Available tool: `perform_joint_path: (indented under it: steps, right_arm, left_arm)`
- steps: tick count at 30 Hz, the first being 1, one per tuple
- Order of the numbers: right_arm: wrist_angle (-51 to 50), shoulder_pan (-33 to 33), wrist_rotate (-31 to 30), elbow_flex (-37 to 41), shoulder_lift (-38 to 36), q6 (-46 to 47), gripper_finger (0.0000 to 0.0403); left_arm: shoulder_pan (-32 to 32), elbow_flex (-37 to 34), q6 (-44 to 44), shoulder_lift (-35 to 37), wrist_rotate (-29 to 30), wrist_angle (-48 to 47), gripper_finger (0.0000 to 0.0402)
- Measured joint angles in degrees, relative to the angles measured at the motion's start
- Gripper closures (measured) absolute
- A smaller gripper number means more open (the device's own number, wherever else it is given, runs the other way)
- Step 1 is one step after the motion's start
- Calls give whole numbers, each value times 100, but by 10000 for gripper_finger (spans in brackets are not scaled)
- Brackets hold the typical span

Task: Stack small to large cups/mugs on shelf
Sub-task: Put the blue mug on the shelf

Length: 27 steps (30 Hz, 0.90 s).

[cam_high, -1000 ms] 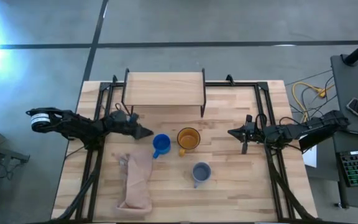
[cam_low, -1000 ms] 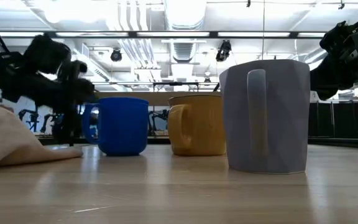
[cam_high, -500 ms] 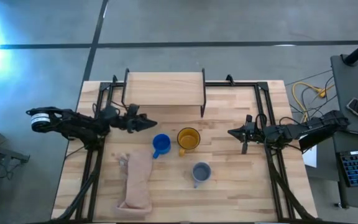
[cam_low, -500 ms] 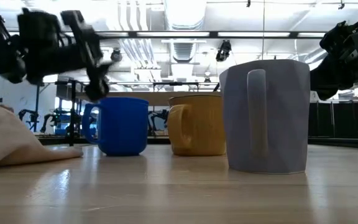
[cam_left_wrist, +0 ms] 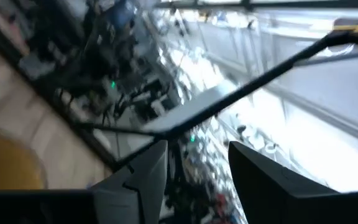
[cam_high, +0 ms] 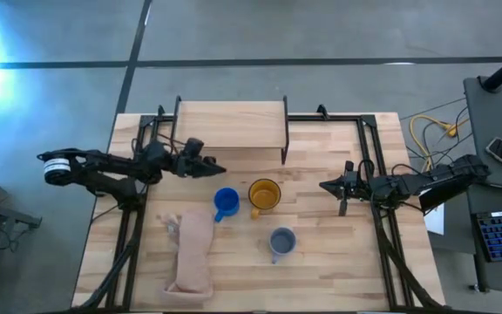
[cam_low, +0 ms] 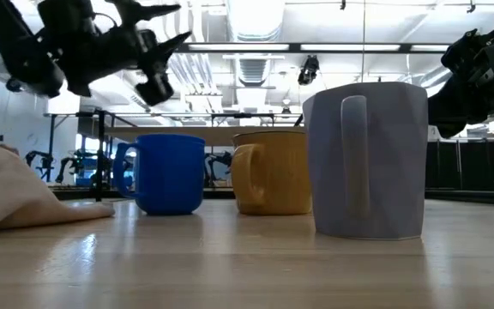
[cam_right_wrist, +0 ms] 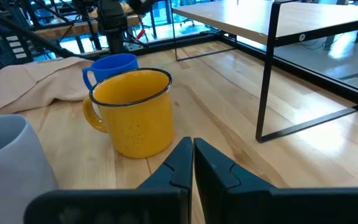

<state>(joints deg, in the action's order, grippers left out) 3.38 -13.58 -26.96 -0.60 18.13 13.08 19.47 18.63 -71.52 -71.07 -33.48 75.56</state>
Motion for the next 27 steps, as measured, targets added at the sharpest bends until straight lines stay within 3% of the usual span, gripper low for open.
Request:
perform_joint_path:
  steps: [3,6,9,11,14,21,27]
  right_arm:
    - [0,0,2,0,0,2,394]
    - [0,1,0,0,0,2,394]
    - [0,0,2,0,1,0,394]
    - [0,1,0,0,2,0,394]
    - [0,2,0,0,2,2,394]
    - [0,0,0,0,2,0,394]
    - [0,1,2,0,2,2,394]
  left_arm:
    - [-103,366,453,291,-455,-1194,261]
    - [-301,959,1865,906,-291,-4874,292]
    - [-622,1913,3787,1362,1144,-9208,318]
    - [-879,2446,4264,1498,2268,-10768,324]
    - [-1098,2894,4236,1689,2994,-11400,321]
    - [-1209,3244,3283,1181,3036,-11360,256]
    - [-1353,3725,3243,342,2888,-11441,191]
